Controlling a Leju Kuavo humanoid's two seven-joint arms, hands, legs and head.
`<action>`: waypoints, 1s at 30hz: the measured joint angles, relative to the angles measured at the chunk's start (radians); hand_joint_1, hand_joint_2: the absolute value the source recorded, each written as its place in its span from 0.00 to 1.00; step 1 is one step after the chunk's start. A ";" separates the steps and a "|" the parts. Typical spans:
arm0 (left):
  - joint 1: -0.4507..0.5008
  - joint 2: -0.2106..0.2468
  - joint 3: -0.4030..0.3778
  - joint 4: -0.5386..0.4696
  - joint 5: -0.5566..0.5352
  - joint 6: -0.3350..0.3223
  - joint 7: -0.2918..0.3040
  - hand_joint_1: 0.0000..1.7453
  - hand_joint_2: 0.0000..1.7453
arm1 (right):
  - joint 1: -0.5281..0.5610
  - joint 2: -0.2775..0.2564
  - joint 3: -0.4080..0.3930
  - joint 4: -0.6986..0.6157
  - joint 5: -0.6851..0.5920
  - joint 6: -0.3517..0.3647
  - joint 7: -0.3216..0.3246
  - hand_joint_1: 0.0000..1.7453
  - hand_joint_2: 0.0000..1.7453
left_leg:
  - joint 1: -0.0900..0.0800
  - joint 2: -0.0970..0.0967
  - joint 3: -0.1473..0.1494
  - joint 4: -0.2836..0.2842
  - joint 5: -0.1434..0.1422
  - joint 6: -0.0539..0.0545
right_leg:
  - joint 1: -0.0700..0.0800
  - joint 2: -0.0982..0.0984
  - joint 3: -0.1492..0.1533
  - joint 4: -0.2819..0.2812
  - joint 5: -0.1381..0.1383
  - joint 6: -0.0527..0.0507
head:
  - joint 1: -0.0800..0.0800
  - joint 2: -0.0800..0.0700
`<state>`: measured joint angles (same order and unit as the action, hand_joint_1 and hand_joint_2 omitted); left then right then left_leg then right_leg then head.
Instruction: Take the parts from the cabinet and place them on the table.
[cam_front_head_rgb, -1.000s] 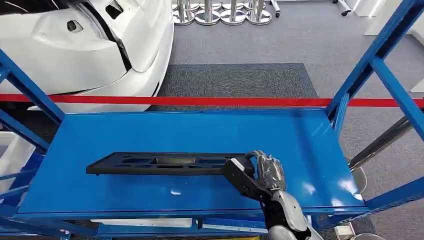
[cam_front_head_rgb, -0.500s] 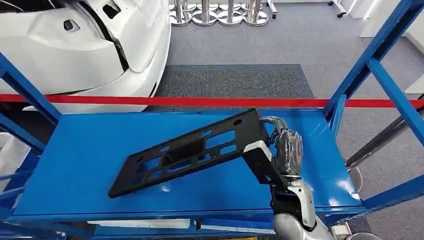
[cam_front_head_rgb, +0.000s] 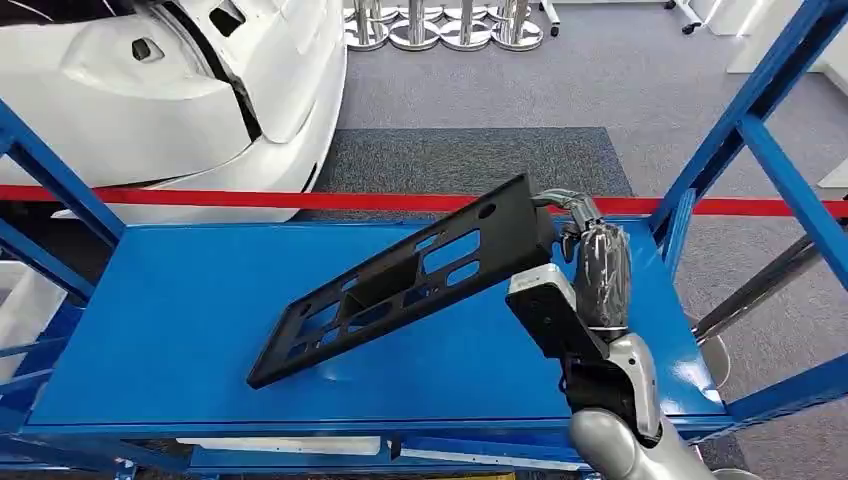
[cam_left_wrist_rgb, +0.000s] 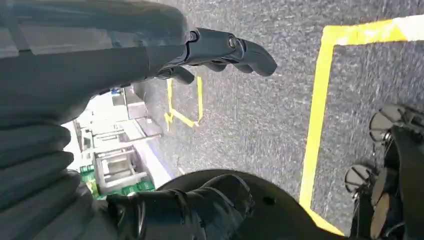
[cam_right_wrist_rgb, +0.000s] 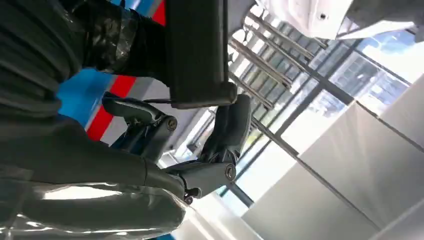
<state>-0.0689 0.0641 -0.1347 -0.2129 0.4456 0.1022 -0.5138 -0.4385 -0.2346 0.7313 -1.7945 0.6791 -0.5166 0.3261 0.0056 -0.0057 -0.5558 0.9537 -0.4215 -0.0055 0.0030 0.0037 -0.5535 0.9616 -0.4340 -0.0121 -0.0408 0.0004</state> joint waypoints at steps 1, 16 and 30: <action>0.000 0.002 -0.002 0.000 0.000 0.000 -0.003 0.00 1.00 | 0.000 0.003 -0.001 -0.005 0.006 -0.020 -0.010 1.00 1.00 | 0.000 0.001 -0.001 0.009 -0.007 -0.007 | -0.005 -0.004 0.005 -0.009 0.006 -0.008 | -0.001 0.000; 0.002 0.008 -0.012 0.000 0.000 0.005 0.000 0.00 1.00 | 0.003 0.046 -0.037 -0.068 0.035 -0.150 -0.129 1.00 1.00 | 0.002 0.005 0.007 -0.007 0.003 0.024 | 0.005 -0.001 0.011 -0.006 -0.004 0.018 | -0.005 0.000; 0.001 -0.003 -0.031 0.000 0.000 0.014 0.001 0.00 1.00 | 0.068 0.137 -0.142 -0.134 0.027 -0.151 -0.400 1.00 1.00 | 0.000 0.002 0.008 -0.008 0.000 0.002 | 0.002 -0.001 0.000 -0.006 0.005 0.004 | -0.003 0.000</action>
<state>-0.0678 0.0607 -0.1652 -0.2129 0.4459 0.1160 -0.5127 -0.3704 -0.0976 0.5890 -1.9280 0.7065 -0.6672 -0.0736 0.0057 -0.0034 -0.5475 0.9456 -0.4213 -0.0039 0.0047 0.0028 -0.5535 0.9552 -0.4293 -0.0084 -0.0439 0.0004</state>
